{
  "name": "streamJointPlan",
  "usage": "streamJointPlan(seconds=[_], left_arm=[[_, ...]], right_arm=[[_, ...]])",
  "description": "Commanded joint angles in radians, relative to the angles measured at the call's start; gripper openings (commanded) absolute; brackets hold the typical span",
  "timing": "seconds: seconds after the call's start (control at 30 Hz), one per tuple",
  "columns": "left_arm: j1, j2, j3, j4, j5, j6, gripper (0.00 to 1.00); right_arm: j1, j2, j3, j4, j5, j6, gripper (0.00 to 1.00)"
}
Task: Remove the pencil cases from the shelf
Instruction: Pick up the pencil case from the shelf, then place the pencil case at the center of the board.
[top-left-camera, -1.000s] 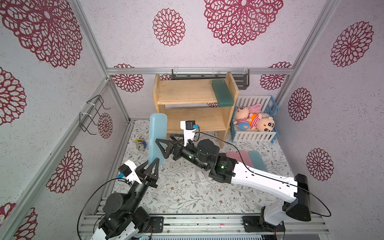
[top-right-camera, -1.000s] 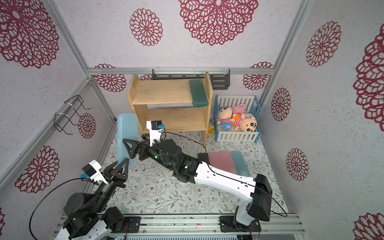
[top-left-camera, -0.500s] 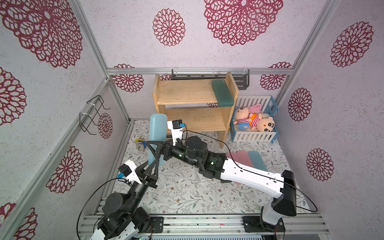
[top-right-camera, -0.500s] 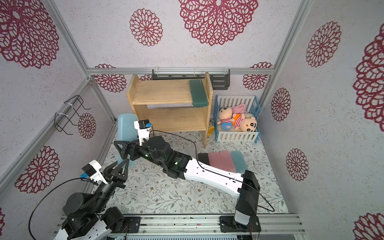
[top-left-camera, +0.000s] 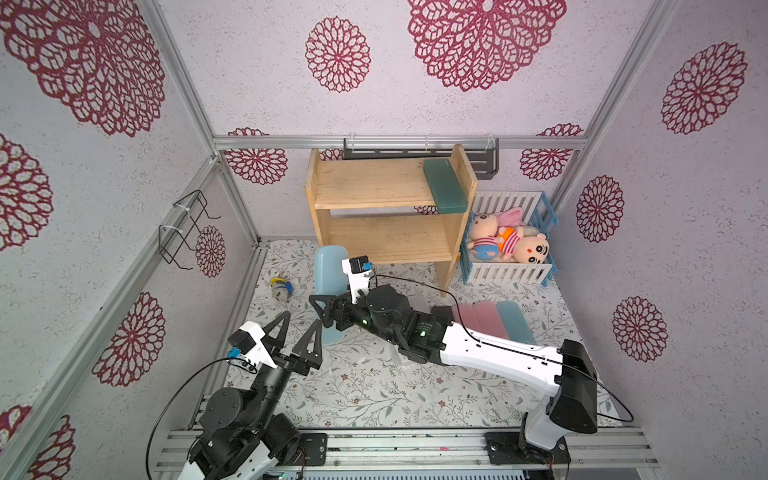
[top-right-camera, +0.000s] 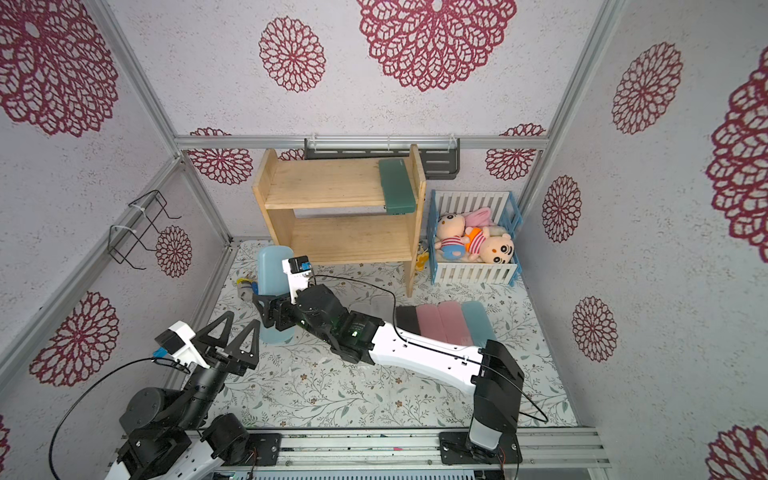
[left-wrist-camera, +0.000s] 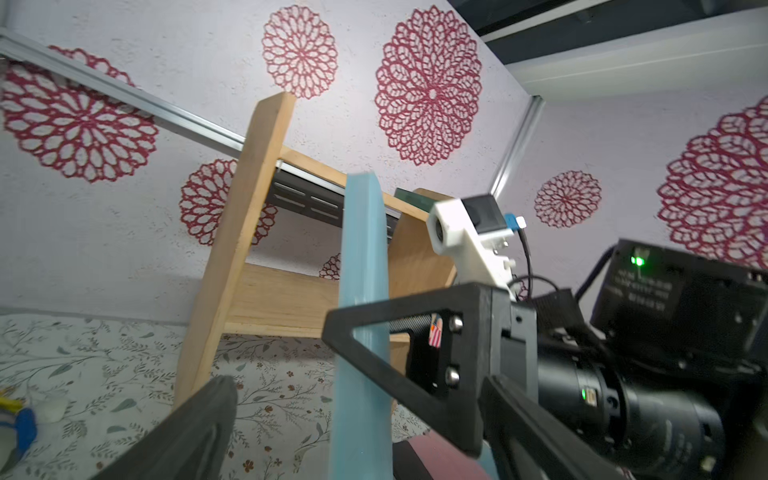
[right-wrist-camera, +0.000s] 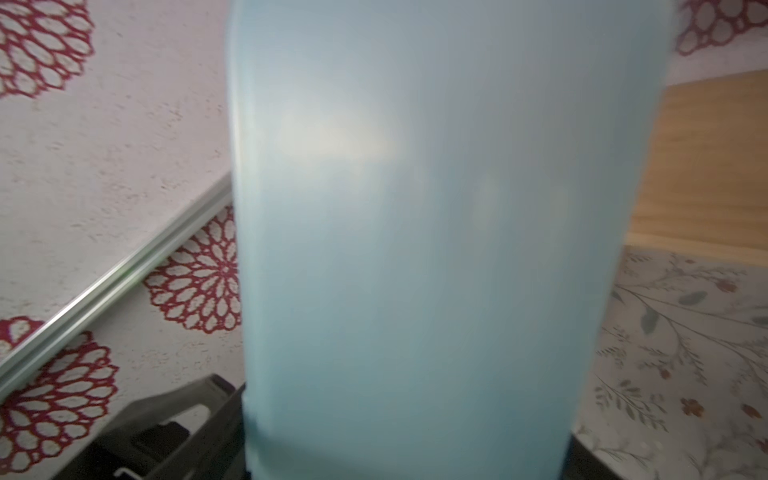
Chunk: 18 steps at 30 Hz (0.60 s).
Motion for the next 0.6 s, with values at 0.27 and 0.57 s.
streamJointPlan(seconds=[0.27, 0.57], left_arm=[[-0.003, -0.017, 0.061, -0.095, -0.144, -0.053, 0.97], [-0.003, 0.062, 0.098, -0.169, -0.189, -0.093, 0.97]], right_arm=[[-0.096, 0.102, -0.144, -0.018, -0.044, 0.091, 0.73], [-0.125, 0.276, -0.071, -0.077, -0.068, 0.12, 0.74]])
